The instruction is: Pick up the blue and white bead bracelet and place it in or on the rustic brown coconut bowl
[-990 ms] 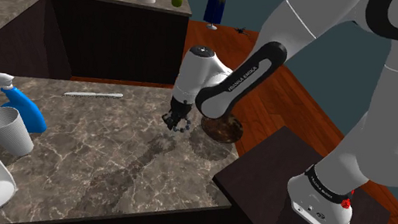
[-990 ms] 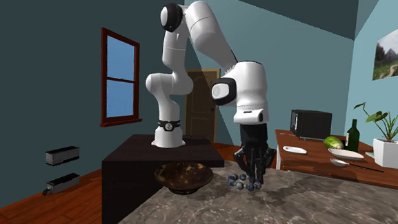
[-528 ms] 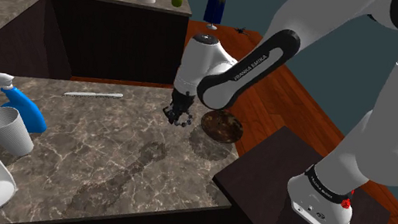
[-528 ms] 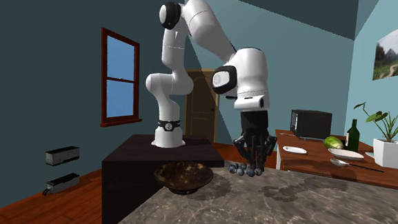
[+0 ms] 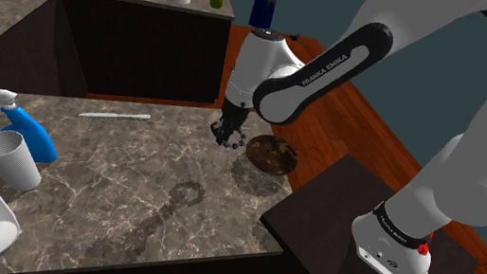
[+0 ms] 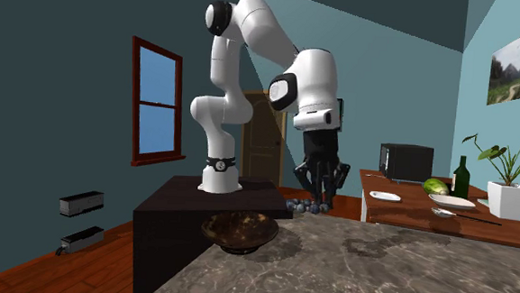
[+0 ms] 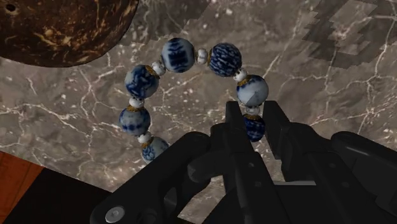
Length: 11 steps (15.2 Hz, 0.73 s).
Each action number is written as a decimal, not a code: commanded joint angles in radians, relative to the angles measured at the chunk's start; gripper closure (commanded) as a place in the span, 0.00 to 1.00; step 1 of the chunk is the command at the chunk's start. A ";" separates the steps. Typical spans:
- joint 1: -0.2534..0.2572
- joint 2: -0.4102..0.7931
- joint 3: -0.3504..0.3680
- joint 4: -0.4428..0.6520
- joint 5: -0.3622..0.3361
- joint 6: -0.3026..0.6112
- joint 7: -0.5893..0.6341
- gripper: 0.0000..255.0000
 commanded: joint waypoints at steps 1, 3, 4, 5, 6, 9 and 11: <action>-0.032 -0.054 0.006 -0.072 0.040 0.020 -0.057 1.00; -0.062 -0.109 0.008 -0.143 0.088 0.038 -0.125 1.00; -0.075 -0.136 0.006 -0.177 0.114 0.045 -0.161 1.00; -0.086 -0.163 0.003 -0.210 0.140 0.051 -0.198 1.00; -0.096 -0.190 -0.002 -0.242 0.167 0.056 -0.237 1.00; -0.115 -0.270 -0.032 -0.332 0.243 0.065 -0.354 1.00; -0.123 -0.322 -0.062 -0.388 0.283 0.065 -0.429 1.00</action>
